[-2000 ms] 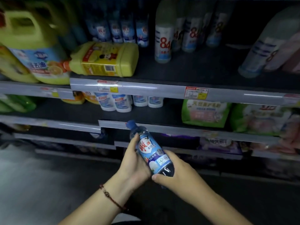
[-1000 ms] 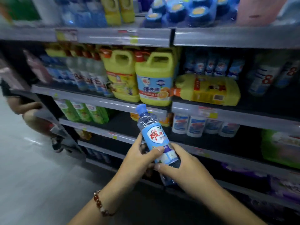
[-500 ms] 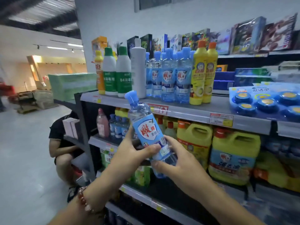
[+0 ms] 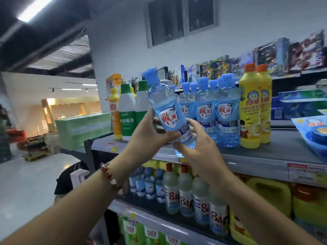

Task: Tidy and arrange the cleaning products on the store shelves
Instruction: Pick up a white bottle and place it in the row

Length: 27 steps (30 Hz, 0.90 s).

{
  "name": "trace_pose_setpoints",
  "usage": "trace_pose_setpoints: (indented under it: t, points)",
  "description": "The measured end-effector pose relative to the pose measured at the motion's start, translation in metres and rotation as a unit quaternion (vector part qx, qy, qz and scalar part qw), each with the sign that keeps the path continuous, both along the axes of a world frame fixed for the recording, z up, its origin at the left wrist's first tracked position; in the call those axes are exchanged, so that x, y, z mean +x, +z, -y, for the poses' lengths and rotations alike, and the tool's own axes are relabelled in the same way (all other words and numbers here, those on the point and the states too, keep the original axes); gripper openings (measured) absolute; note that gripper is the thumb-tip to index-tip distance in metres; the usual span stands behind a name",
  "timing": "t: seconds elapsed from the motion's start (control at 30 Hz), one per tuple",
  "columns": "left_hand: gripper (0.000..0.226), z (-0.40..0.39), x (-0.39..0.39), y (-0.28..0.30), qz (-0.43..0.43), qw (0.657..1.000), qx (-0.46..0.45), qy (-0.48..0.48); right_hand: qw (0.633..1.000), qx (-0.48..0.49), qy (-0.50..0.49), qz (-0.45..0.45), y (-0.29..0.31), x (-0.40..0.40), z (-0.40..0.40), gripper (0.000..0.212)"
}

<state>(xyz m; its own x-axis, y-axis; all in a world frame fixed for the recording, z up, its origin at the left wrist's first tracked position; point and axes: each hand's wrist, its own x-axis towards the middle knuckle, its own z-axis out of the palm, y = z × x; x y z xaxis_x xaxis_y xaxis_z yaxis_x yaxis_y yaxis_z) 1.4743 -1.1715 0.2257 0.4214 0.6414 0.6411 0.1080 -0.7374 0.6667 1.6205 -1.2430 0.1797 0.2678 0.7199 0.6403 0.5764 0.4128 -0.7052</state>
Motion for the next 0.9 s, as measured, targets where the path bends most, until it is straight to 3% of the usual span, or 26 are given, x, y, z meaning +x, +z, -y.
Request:
trace_pose_setpoints:
  t: [0.13,0.33,0.47,0.7,0.8,0.9]
  points:
    - [0.075,-0.039,0.020,0.007,0.019,0.999,0.050,0.000,0.994,0.016,-0.104,0.030,0.004,0.006,-0.049,0.069]
    - [0.091,-0.084,0.054,-0.007,-0.013,0.996,0.083,-0.009,0.982,-0.039,-0.186,0.004,-0.004,0.009,-0.087,0.067]
    - [0.108,-0.111,0.066,-0.015,-0.049,0.993,0.103,-0.016,0.961,-0.098,-0.258,0.015,-0.005,0.008,-0.097,0.077]
    - [0.097,-0.129,0.068,-0.006,-0.152,0.965,0.213,0.037,0.915,-0.158,-0.365,0.074,0.000,-0.004,-0.108,0.096]
    - [0.092,-0.132,0.069,-0.006,-0.232,0.936,0.255,0.068,0.901,-0.169,-0.390,0.084,0.000,-0.007,-0.114,0.093]
    - [0.088,-0.131,0.071,-0.006,-0.256,0.914,0.296,0.107,0.893,-0.168,-0.411,0.075,0.003,-0.009,-0.118,0.083]
